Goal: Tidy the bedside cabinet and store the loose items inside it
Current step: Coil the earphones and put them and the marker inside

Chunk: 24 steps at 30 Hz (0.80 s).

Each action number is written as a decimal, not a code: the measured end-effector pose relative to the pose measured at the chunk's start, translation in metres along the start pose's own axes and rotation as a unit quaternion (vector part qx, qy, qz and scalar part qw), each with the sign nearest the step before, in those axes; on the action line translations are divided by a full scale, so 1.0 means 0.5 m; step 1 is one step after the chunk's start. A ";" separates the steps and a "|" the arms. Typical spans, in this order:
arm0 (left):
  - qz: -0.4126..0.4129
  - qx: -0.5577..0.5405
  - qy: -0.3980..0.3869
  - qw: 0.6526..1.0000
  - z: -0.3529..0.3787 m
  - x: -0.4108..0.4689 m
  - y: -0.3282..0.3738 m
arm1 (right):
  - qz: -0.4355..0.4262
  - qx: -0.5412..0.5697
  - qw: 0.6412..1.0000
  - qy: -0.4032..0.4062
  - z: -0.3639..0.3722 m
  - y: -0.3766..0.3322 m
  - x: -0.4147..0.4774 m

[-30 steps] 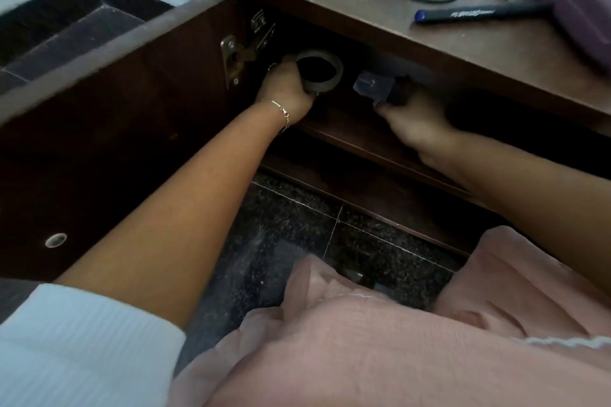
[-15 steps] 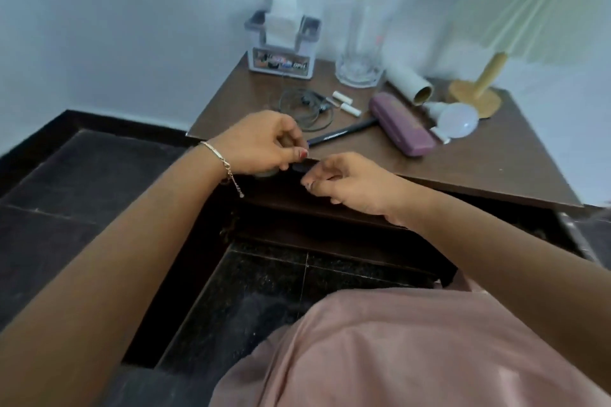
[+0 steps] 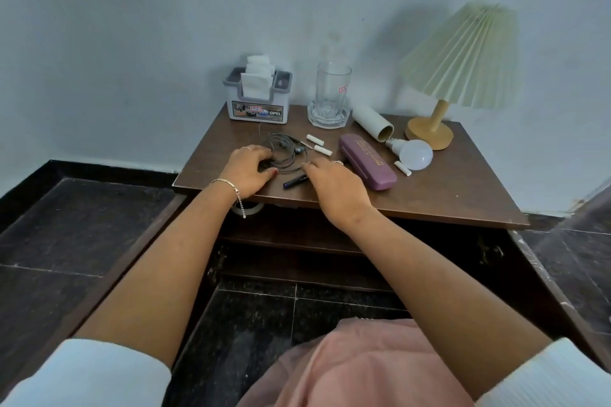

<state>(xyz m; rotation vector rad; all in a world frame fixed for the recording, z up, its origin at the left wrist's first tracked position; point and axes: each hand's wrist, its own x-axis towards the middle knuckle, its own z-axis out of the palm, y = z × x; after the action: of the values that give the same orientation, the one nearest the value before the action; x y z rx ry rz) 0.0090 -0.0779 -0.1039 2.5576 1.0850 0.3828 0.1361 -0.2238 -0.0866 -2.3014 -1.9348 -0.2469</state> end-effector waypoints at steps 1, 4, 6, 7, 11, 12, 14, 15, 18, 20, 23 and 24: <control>0.000 -0.013 0.018 1.000 0.005 -0.001 -0.005 | -0.017 -0.030 0.999 -0.008 -0.002 -0.004 0.002; 0.010 -0.033 0.061 0.998 0.016 -0.002 -0.008 | -0.060 -0.077 0.995 -0.014 -0.008 -0.014 0.009; 0.014 -0.031 0.073 0.997 0.017 0.000 -0.005 | -0.077 -0.085 0.993 -0.014 -0.012 -0.018 0.013; 0.014 -0.030 0.078 0.996 0.016 -0.001 -0.004 | -0.083 -0.090 0.992 -0.014 -0.015 -0.019 0.015; 0.005 -0.024 0.084 0.996 0.022 0.002 -0.004 | -0.107 -0.108 0.988 -0.011 -0.021 -0.016 0.016; 0.002 -0.023 0.085 0.996 0.024 0.003 -0.004 | -0.109 -0.108 0.988 -0.004 -0.021 -0.015 0.013; -0.011 -0.034 0.092 0.995 0.024 0.002 -0.002 | -0.110 -0.101 0.989 0.017 -0.018 -0.013 0.003; -0.020 -0.052 0.095 0.994 0.021 -0.001 0.001 | -0.110 -0.089 0.989 0.033 -0.016 -0.012 -0.003; -0.042 -0.141 0.120 0.982 0.008 -0.017 0.003 | -0.104 -0.012 0.990 0.095 -0.009 -0.003 -0.018; -0.047 -0.204 0.147 0.967 -0.001 -0.030 0.001 | -0.067 0.062 0.986 0.143 -0.004 0.005 -0.027; -0.052 -0.273 0.183 0.943 -0.019 -0.054 -0.002 | 0.042 0.224 0.953 0.201 -0.004 0.008 -0.047; -0.049 -0.298 0.191 0.934 -0.026 -0.060 -0.003 | 0.081 0.298 0.925 0.223 -0.009 0.005 -0.056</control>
<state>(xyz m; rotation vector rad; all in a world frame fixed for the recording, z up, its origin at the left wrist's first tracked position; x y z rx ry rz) -0.0171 -0.0964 -0.0961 1.9235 1.0110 1.0401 0.1337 -0.2522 -0.0878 -1.7913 -1.3476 -0.1234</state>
